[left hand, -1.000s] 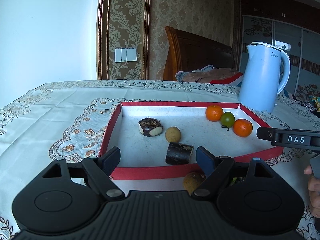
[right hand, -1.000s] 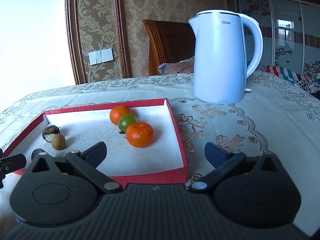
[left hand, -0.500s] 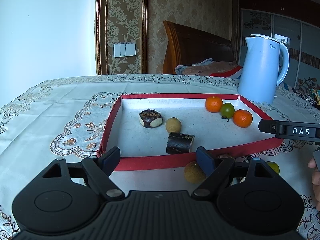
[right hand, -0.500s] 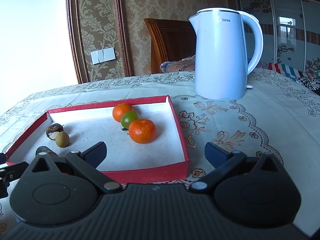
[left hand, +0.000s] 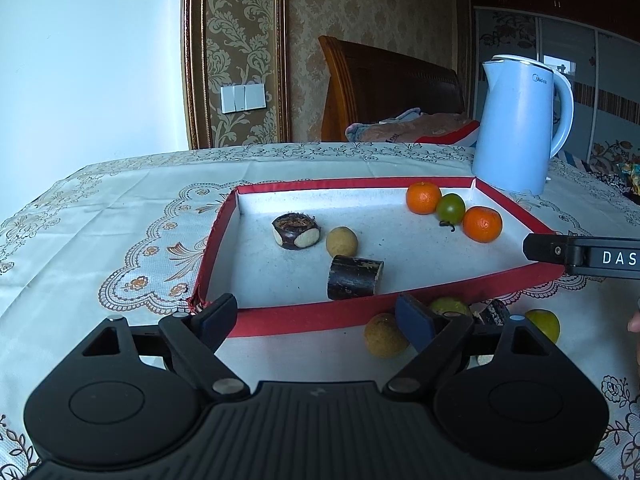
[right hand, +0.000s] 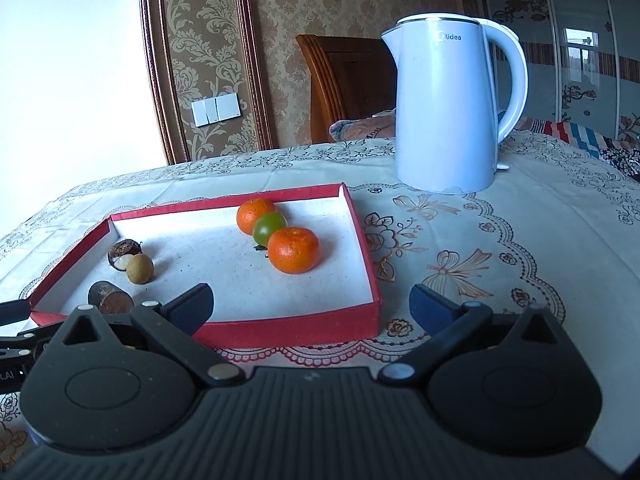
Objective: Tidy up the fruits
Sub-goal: 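Withdraw both tools from the tray back toward the remaining fruits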
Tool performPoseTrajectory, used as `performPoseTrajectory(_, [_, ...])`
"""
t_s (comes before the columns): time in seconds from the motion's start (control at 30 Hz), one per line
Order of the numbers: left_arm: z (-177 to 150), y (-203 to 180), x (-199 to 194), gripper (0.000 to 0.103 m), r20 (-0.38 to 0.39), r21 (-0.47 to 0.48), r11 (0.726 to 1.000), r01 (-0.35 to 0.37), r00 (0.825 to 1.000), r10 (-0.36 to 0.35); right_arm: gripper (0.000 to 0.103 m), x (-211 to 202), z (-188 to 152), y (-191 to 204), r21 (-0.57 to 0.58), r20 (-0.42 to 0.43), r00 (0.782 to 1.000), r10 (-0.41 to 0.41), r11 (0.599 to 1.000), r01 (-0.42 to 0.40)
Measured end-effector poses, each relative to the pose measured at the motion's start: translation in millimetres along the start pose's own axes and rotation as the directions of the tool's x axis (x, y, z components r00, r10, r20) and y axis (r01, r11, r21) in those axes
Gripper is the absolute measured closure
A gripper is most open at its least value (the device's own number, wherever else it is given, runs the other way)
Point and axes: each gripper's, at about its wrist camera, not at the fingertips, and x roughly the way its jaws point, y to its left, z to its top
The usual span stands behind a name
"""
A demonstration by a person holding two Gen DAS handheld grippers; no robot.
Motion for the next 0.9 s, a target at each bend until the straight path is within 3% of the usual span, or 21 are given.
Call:
performPoseTrajectory(0.5, [-2.8, -5.2, 2.7, 0.012, -0.027, 0.036, 0.999, 0.000, 1.000, 0.001, 0.000, 1.4, -1.2, 1.4, -0.007, -0.009, 1.000, -0.002, 1.000, 0.002])
performPoseTrajectory(0.67, [-3.1, -0.3, 8.6, 0.012, -0.068, 0.007, 1.000, 0.017, 0.998, -0.016, 0.000, 1.1, -1.4, 1.4, -0.007, -0.009, 1.000, -0.002, 1.000, 0.002])
performPoseTrajectory(0.9, [-3.5, -1.8, 8.3, 0.012, -0.066, 0.012, 1.000, 0.014, 0.998, -0.013, 0.000, 1.8, -1.6, 2.1, -0.015, -0.013, 1.000, 0.001, 1.000, -0.001])
